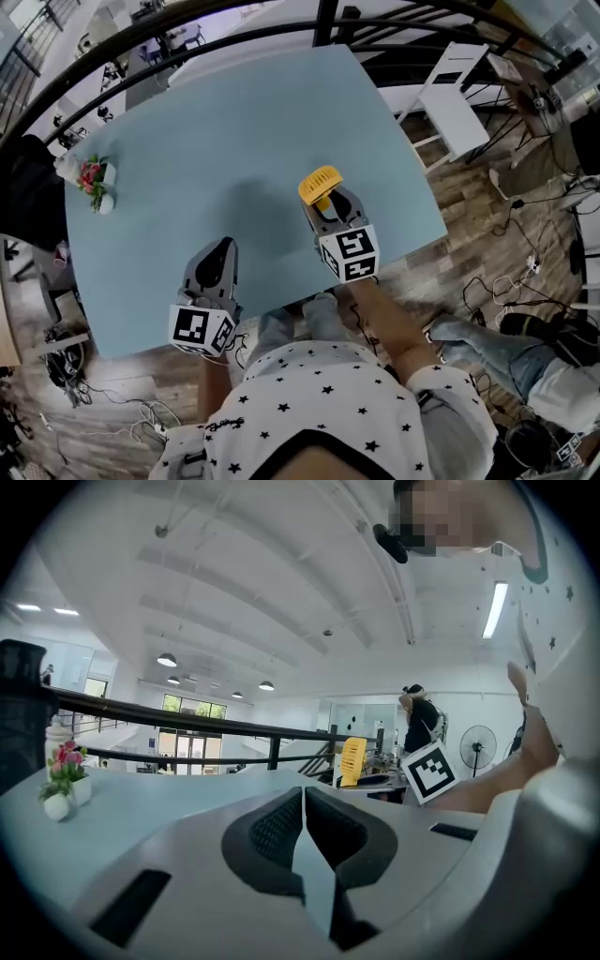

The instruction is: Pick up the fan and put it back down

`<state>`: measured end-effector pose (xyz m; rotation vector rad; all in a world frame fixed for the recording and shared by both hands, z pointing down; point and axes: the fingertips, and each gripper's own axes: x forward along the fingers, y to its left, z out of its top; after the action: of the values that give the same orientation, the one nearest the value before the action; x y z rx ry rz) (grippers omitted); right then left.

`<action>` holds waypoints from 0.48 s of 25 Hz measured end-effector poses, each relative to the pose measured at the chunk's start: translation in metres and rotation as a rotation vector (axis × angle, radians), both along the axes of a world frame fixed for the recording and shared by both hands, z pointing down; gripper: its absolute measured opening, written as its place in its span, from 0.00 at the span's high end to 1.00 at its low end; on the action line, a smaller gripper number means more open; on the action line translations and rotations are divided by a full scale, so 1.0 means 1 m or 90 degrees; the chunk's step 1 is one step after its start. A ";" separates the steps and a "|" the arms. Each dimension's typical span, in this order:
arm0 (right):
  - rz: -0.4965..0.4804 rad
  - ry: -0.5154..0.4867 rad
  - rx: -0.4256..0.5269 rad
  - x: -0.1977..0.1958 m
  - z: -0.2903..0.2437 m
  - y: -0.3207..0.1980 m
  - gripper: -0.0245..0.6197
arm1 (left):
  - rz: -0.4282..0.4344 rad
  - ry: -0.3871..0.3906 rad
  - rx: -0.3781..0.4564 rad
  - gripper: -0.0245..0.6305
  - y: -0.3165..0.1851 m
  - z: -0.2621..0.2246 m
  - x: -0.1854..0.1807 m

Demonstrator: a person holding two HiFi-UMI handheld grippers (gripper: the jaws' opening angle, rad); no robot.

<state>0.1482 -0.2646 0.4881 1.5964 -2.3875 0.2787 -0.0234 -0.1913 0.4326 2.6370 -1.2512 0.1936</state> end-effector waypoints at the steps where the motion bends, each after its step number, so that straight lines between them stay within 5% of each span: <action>1: -0.001 0.003 -0.005 -0.002 0.006 -0.001 0.69 | -0.003 -0.001 -0.003 0.91 0.001 0.002 -0.003; 12: 0.002 0.008 -0.044 -0.021 0.058 -0.011 0.69 | -0.033 -0.013 -0.037 0.91 0.017 0.017 -0.035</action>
<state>0.1276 -0.2760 0.5456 1.5676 -2.3393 0.3463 -0.0583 -0.1744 0.4498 2.5562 -1.2986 0.2446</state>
